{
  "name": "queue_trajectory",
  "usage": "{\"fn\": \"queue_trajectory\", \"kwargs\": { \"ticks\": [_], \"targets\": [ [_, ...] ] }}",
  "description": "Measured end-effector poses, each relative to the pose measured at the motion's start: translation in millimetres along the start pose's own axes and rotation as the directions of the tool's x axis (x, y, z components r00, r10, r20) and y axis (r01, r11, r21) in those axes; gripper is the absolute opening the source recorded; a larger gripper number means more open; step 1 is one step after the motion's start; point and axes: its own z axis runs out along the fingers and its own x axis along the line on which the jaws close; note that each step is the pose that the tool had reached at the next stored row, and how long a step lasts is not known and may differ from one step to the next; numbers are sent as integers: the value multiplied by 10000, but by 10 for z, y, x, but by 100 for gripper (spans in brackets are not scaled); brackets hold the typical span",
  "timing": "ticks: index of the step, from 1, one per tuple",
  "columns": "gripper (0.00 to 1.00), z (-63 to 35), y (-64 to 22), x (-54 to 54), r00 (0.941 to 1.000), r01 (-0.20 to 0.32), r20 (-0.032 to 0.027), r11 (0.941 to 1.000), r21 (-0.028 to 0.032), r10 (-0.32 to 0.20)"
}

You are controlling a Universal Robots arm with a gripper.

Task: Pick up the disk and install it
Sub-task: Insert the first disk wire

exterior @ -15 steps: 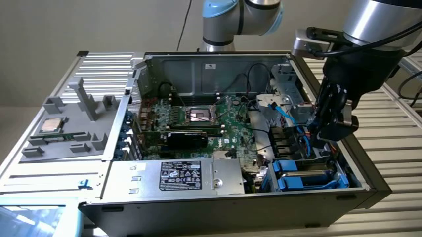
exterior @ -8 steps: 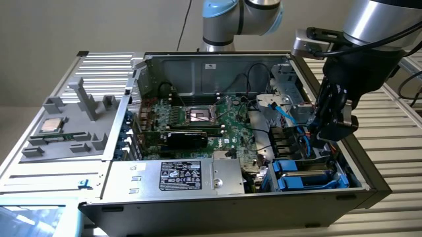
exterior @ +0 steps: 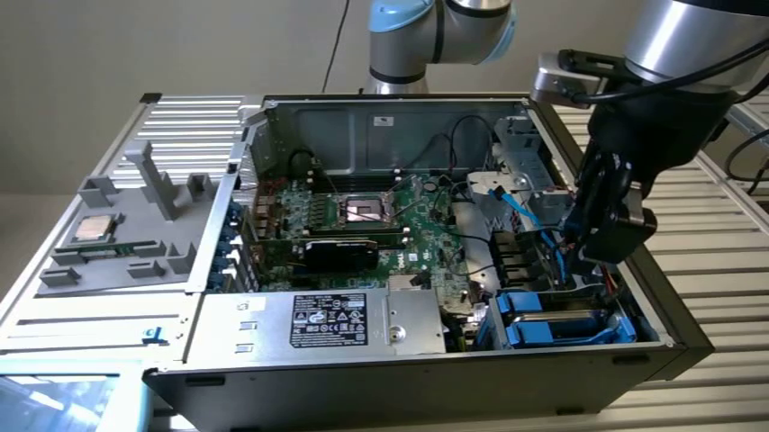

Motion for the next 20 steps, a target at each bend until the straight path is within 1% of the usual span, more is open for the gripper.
{"fn": "queue_trajectory", "kwargs": {
  "ticks": [3,5,8,10,15,18,20],
  "targets": [
    [56,-14,3,-6,10000,-8,-3,10000,7,8],
    [56,-69,4,-2,10000,-49,-14,10000,13,49],
    [56,-185,5,9,9999,-139,-30,9999,11,139],
    [56,-259,2,16,9998,-189,-31,9998,6,189],
    [56,-368,-1,29,9994,-345,-30,9994,-9,345],
    [56,-395,-8,39,9993,-366,-14,9993,-18,366],
    [56,-399,-12,47,9993,-372,31,9993,-37,372]
  ]
}}
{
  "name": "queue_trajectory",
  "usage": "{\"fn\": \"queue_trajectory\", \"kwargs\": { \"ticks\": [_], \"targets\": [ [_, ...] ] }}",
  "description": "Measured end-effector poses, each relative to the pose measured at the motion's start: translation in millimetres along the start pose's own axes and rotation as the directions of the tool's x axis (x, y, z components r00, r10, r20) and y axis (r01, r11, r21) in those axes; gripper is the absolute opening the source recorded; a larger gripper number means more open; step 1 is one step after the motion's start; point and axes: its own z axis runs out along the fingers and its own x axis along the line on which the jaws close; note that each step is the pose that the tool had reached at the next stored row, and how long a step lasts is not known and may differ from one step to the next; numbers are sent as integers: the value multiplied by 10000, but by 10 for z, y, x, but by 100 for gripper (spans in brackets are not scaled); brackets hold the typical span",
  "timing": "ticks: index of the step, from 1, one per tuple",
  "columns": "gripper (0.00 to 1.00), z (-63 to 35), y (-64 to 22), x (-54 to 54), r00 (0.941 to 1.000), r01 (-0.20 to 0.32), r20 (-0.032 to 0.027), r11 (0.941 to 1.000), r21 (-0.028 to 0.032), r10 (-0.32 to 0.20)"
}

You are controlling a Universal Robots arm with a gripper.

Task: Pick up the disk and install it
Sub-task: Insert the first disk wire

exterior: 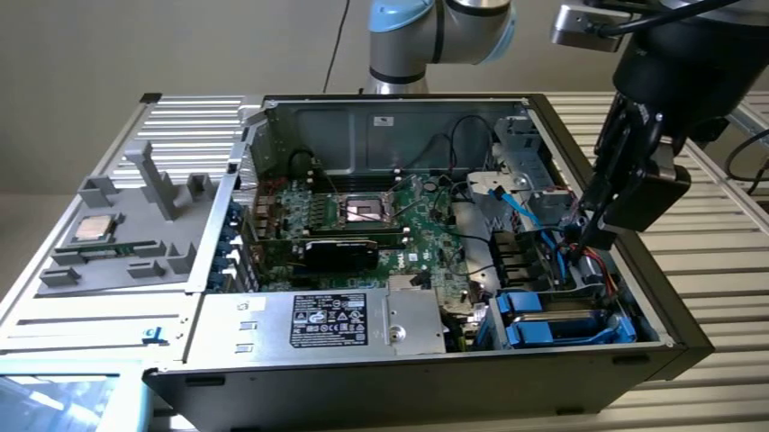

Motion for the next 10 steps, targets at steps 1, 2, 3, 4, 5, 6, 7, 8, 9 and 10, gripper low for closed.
{"fn": "queue_trajectory", "kwargs": {
  "ticks": [1,2,3,4,5,6,7,8,9,10],
  "targets": [
    [56,0,-2,2,10000,0,8,10000,-8,0],
    [56,0,-2,2,10000,0,14,10000,-10,0],
    [56,0,-2,2,10000,0,20,10000,-13,0],
    [56,0,-2,2,10000,0,29,10000,-16,0],
    [56,0,-2,3,10000,1,35,10000,-19,-1],
    [56,0,-2,2,10000,1,42,10000,-21,-1],
    [56,0,-2,3,10000,2,49,10000,-24,-1],
    [56,0,-2,2,10000,2,57,10000,-28,-1],
    [56,0,-2,3,10000,2,64,10000,-30,-2],
    [56,0,-2,2,10000,2,71,10000,-34,-2]
  ]
}}
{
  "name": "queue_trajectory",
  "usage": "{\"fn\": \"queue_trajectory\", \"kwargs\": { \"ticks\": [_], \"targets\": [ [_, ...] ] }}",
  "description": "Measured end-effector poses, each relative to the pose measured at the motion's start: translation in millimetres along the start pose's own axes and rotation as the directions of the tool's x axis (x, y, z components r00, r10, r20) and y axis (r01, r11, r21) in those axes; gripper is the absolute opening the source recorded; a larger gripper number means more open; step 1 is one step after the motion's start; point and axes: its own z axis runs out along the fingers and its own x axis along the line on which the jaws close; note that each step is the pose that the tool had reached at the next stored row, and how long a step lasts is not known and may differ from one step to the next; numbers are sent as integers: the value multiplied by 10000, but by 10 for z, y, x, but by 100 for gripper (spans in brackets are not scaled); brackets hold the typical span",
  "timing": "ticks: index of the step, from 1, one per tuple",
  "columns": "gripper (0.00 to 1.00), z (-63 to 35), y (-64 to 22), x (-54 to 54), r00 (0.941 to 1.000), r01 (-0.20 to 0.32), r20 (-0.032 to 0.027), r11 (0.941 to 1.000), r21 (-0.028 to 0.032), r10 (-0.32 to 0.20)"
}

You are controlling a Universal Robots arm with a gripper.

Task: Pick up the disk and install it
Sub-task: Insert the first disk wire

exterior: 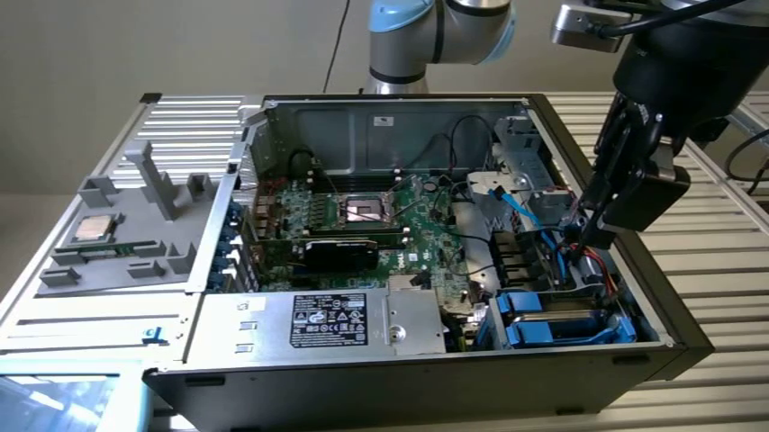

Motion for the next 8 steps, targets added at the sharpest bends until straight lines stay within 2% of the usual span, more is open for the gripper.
{"fn": "queue_trajectory", "kwargs": {
  "ticks": [8],
  "targets": [
    [56,0,0,0,10000,2,40,10000,-17,-2]
  ]
}}
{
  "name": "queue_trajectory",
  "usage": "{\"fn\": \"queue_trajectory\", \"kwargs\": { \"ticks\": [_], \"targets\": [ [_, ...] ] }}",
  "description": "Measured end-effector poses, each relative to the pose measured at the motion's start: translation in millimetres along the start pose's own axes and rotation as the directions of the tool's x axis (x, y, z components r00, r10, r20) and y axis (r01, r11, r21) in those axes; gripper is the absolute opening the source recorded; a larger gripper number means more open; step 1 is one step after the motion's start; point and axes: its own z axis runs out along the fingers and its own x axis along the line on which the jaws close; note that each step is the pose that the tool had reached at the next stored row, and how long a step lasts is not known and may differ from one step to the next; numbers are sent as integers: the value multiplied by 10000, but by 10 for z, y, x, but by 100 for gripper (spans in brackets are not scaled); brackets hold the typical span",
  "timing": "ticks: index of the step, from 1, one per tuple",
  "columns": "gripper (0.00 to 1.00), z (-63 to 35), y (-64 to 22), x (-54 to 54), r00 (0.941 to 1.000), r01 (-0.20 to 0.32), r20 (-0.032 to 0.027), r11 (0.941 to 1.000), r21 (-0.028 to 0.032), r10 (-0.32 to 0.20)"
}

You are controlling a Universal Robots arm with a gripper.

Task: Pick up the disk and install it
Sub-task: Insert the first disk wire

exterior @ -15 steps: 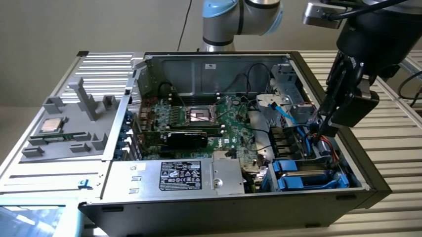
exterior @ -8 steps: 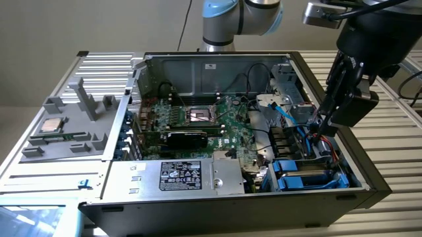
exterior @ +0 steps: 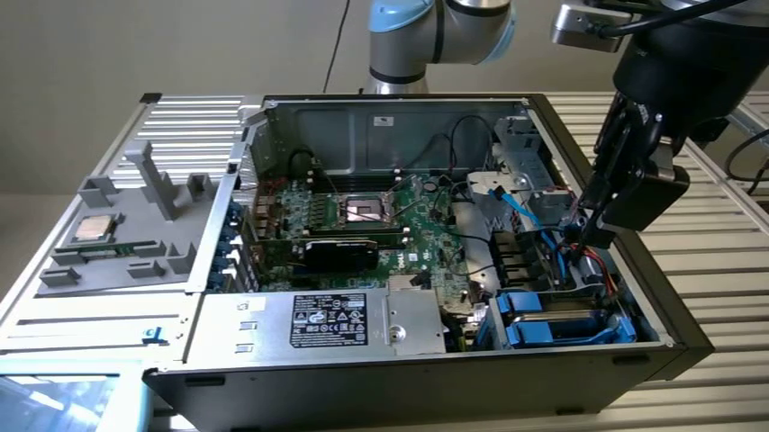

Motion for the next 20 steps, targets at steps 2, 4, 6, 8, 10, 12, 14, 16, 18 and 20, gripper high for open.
{"fn": "queue_trajectory", "kwargs": {
  "ticks": [2,4,6,8,10,12,14,16,18,20],
  "targets": [
    [56,0,0,0,10000,0,0,10000,0,0],
    [56,1,-14,18,10000,3,15,10000,-7,-3],
    [56,2,-23,39,10000,1,59,10000,-26,-1],
    [56,4,-27,50,9999,-37,124,10000,-57,38],
    [56,4,-29,53,9997,-102,208,9999,-99,104],
    [56,4,-30,55,9994,-173,291,9998,-141,177],
    [56,4,-33,58,9992,-233,315,9996,-157,238],
    [56,4,-37,59,9990,-284,331,9995,-168,289],
    [56,4,-38,60,9989,-316,332,9994,-171,322],
    [56,5,-39,61,9989,-317,333,9993,-172,323]
  ]
}}
